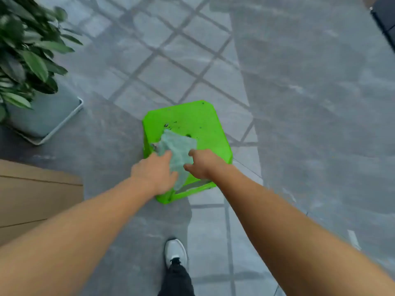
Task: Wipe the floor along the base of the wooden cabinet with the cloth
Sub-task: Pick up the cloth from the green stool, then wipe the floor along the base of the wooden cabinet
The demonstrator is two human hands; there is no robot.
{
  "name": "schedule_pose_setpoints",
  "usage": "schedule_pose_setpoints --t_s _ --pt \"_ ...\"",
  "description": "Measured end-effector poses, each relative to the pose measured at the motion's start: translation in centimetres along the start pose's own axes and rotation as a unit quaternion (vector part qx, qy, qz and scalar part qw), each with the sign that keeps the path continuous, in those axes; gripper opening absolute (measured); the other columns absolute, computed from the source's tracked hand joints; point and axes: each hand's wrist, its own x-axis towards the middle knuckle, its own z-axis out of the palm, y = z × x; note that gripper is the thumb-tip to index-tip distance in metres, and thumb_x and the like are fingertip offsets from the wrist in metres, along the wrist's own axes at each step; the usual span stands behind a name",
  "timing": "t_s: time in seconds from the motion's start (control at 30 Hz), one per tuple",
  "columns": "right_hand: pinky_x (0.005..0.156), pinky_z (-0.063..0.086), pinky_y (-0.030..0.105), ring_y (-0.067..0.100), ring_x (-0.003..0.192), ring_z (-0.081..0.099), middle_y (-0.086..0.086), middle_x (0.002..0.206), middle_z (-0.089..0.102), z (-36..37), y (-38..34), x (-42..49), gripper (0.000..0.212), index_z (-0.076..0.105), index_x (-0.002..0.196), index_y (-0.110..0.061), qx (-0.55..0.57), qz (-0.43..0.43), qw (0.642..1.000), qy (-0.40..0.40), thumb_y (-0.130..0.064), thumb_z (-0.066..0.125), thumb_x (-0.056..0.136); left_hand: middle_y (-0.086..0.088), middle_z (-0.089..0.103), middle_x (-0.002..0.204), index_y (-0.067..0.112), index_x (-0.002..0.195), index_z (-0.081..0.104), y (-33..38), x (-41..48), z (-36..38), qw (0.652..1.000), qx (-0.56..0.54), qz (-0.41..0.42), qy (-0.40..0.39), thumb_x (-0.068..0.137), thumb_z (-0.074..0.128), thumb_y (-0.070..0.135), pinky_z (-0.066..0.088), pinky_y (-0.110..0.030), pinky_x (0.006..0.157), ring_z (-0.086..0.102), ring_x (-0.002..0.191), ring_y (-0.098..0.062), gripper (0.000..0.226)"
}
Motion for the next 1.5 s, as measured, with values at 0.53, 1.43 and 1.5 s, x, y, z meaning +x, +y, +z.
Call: schedule_pose_setpoints --t_s 0.53,1.43,1.5 --pt "0.106 0.030 0.032 0.033 0.120 0.033 0.022 0.136 0.025 11.4 -3.1 4.8 0.076 0.031 0.148 -0.014 0.167 0.058 0.957 0.228 -0.014 0.063 0.079 -0.007 0.058 0.112 0.034 0.126 0.050 -7.6 7.6 12.5 0.859 -0.483 -0.007 0.169 0.076 0.076 0.026 0.051 -0.029 0.084 0.058 0.094 -0.014 0.057" --pt "0.091 0.033 0.023 0.036 0.114 0.056 0.022 0.120 0.064 46.8 -20.1 29.3 0.048 0.063 0.125 -0.003 -0.052 -0.284 0.957 0.034 -0.006 0.065 0.077 -0.011 0.069 0.105 0.030 0.091 0.057 -40.5 11.8 44.0 0.552 -0.729 -0.250 0.319 0.083 0.068 0.009 0.053 -0.028 0.048 0.065 0.079 -0.024 0.026" --pt "0.102 0.029 0.026 0.036 0.127 0.047 0.021 0.137 0.051 48.9 -20.3 31.7 0.061 0.045 0.142 -0.010 -0.103 -0.286 0.953 -0.009 -0.021 0.064 0.085 -0.009 0.071 0.110 0.029 0.105 0.061 -42.5 13.0 45.3 0.624 -0.679 -0.246 0.300 0.081 0.073 0.026 0.059 -0.037 0.074 0.068 0.092 -0.026 0.027"
